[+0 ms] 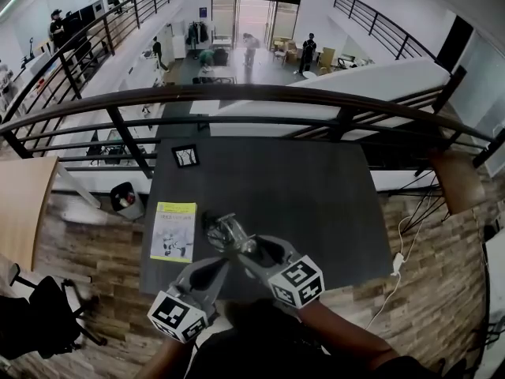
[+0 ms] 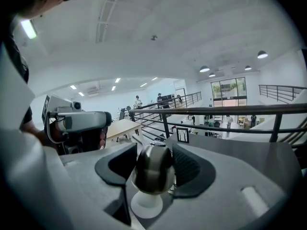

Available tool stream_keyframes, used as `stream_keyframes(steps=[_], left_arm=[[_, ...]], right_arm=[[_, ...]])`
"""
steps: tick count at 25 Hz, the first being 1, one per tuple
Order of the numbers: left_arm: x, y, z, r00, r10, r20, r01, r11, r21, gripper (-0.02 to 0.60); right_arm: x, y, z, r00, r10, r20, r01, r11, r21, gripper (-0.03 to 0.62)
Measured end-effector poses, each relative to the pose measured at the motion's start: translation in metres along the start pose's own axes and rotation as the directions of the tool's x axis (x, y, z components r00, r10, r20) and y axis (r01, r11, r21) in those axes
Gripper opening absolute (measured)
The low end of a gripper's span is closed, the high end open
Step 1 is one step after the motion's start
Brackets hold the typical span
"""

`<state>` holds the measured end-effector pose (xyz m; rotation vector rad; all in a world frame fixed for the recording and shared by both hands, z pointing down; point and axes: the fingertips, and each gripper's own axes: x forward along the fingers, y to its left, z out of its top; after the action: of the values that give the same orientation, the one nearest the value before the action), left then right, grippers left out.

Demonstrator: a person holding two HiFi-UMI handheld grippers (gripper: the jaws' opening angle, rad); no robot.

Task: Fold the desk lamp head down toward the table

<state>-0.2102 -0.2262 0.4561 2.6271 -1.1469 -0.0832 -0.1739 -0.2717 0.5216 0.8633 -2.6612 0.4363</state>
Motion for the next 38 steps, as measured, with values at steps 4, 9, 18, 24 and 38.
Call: stream_keyframes(steps=[4, 9, 18, 24, 38], left_arm=[[-0.003, 0.0, 0.001, 1.0, 0.001, -0.015, -0.001, 1.0, 0.012, 0.002], [-0.006, 0.003, -0.01, 1.0, 0.002, -0.019, -0.001, 1.0, 0.01, 0.002], [-0.004, 0.003, -0.015, 0.999, -0.006, -0.034, 0.006, 1.0, -0.008, 0.002], [-0.007, 0.006, -0.019, 0.998, -0.001, -0.059, 0.0, 1.0, -0.019, 0.002], [-0.023, 0.013, -0.024, 0.997, 0.044, -0.065, -0.045, 0.999, -0.021, 0.002]], right_arm=[[0.0, 0.001, -0.004, 1.0, -0.012, -0.011, 0.012, 1.0, -0.022, 0.221], [-0.001, 0.002, -0.026, 0.997, -0.021, -0.07, 0.018, 0.999, -0.045, 0.216], [0.0, 0.006, -0.074, 0.982, -0.041, -0.187, 0.02, 0.994, -0.111, 0.213], [0.012, 0.006, -0.12, 0.961, -0.054, -0.271, 0.02, 0.992, -0.127, 0.212], [0.052, 0.004, -0.192, 0.912, -0.11, -0.395, 0.002, 0.964, -0.264, 0.213]])
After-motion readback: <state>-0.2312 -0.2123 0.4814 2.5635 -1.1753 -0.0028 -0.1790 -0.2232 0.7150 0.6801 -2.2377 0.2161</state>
